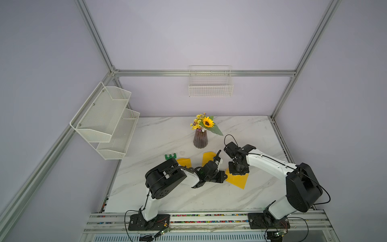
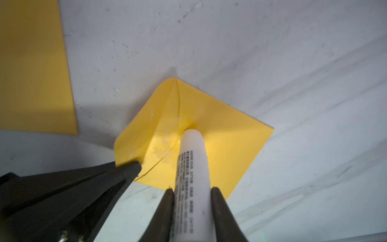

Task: Seal the envelope with a glue stick
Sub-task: Apply the envelope at the center of the board.

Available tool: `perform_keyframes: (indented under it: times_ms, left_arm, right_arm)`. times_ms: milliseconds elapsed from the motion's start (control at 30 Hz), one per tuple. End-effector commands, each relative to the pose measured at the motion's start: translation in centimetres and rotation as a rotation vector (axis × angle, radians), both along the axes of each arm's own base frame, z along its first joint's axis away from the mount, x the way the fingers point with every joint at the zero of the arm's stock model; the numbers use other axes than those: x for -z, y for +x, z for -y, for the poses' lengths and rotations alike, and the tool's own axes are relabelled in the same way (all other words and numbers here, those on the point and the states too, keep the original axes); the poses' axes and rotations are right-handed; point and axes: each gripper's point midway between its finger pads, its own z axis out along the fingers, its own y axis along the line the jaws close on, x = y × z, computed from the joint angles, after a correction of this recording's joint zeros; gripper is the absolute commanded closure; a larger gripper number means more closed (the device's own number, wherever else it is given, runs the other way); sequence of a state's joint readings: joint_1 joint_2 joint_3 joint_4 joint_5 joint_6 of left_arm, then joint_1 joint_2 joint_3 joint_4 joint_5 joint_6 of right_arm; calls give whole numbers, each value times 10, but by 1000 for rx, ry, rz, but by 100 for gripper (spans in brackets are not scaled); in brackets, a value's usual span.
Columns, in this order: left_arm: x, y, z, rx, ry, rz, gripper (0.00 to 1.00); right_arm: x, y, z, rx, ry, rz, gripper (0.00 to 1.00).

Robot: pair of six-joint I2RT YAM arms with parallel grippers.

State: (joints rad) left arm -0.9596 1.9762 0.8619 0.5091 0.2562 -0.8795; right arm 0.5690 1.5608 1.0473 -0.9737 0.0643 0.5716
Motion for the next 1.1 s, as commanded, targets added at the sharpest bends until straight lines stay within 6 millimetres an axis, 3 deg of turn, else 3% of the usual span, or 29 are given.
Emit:
perform_keyframes:
  times_ms: [0, 67, 233, 300, 367, 500, 600, 800, 1067]
  left_arm:
    - [25, -10, -14, 2, 101, -41, 100]
    - [25, -10, -13, 1, 100, -41, 100]
    - [26, -10, -14, 1, 101, -42, 100]
    - [26, -11, -14, 1, 102, -43, 100]
    - [26, -10, -14, 0, 103, -42, 100]
    - [26, -10, -14, 0, 107, -39, 100]
    - [27, -10, -14, 7, 122, -33, 100]
    - [27, -9, -15, 16, 154, -12, 100]
    - [24, -11, -13, 30, 171, 10, 100]
  right_arm:
    - [7, -5, -53, -40, 285, -42, 100]
    - [5, -2, -47, -32, 249, -25, 100]
    - [0, 3, 24, 10, -148, 20, 100]
    - [-3, 1, 38, 14, -225, 20, 100]
    - [-5, 1, 34, 12, -203, 16, 100]
    - [-5, -4, -4, -17, -2, -40, 100]
    - [-8, -10, -17, -39, 68, -88, 100]
    - [-25, -11, -16, -44, 76, -98, 100]
    - [-18, -16, -7, -65, 47, -188, 100]
